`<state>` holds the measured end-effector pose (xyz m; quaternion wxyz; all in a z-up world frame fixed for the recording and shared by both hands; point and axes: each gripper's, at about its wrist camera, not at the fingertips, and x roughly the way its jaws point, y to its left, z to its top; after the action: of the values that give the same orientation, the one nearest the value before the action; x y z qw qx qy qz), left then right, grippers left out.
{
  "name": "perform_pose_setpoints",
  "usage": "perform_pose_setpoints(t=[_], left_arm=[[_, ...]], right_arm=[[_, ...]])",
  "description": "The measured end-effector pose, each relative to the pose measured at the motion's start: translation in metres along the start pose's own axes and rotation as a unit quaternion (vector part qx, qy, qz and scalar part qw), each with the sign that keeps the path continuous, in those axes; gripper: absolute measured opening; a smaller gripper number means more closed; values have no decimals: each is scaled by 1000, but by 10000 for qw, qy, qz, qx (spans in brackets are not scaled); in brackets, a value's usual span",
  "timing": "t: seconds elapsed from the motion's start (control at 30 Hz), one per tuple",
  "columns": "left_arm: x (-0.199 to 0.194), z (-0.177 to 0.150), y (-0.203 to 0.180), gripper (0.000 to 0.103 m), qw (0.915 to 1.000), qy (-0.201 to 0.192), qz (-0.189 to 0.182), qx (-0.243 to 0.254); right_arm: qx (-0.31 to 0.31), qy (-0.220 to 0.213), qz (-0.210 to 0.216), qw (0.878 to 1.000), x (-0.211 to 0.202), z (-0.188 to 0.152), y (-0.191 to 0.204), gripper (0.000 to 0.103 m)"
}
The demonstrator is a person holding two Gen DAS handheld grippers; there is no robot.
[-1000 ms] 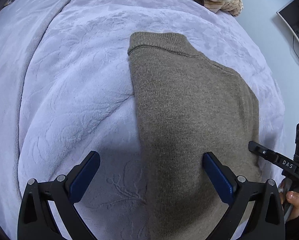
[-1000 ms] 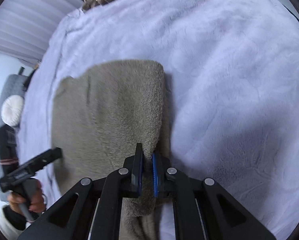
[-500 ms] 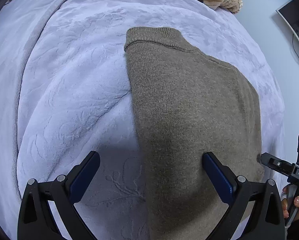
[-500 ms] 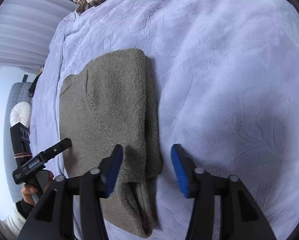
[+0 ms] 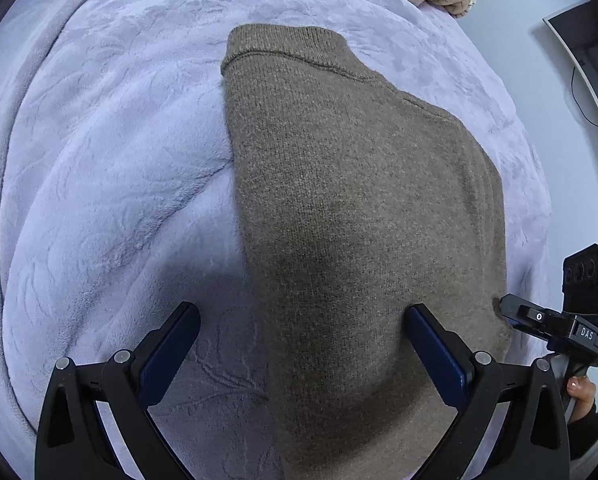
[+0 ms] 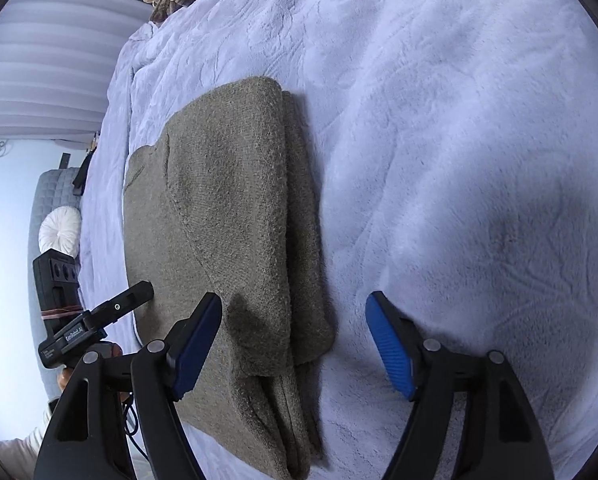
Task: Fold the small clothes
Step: 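Lift the sweater edge with the right gripper and fold it over the body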
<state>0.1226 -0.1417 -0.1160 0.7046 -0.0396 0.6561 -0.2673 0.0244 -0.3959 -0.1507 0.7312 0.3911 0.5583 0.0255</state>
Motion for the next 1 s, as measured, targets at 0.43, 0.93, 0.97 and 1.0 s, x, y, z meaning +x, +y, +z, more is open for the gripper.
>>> perform_pose_setpoints(t=[0.43, 0.93, 0.97, 1.0], left_arm=[[27, 7, -18, 103, 9986, 188, -488, -10], [-22, -7, -25, 50, 9976, -175, -667, 108], [-29, -10, -26, 50, 9975, -191, -667, 132], [-36, -14, -25, 50, 9975, -206, -662, 160]], right_arm=[[-280, 288, 1015, 9940, 35, 16, 21, 80], [82, 196, 1585, 9871, 23, -7, 47, 32], [127, 205, 1663, 9858, 21, -10, 51, 32], [170, 230, 1729, 9845, 19, -15, 56, 32]])
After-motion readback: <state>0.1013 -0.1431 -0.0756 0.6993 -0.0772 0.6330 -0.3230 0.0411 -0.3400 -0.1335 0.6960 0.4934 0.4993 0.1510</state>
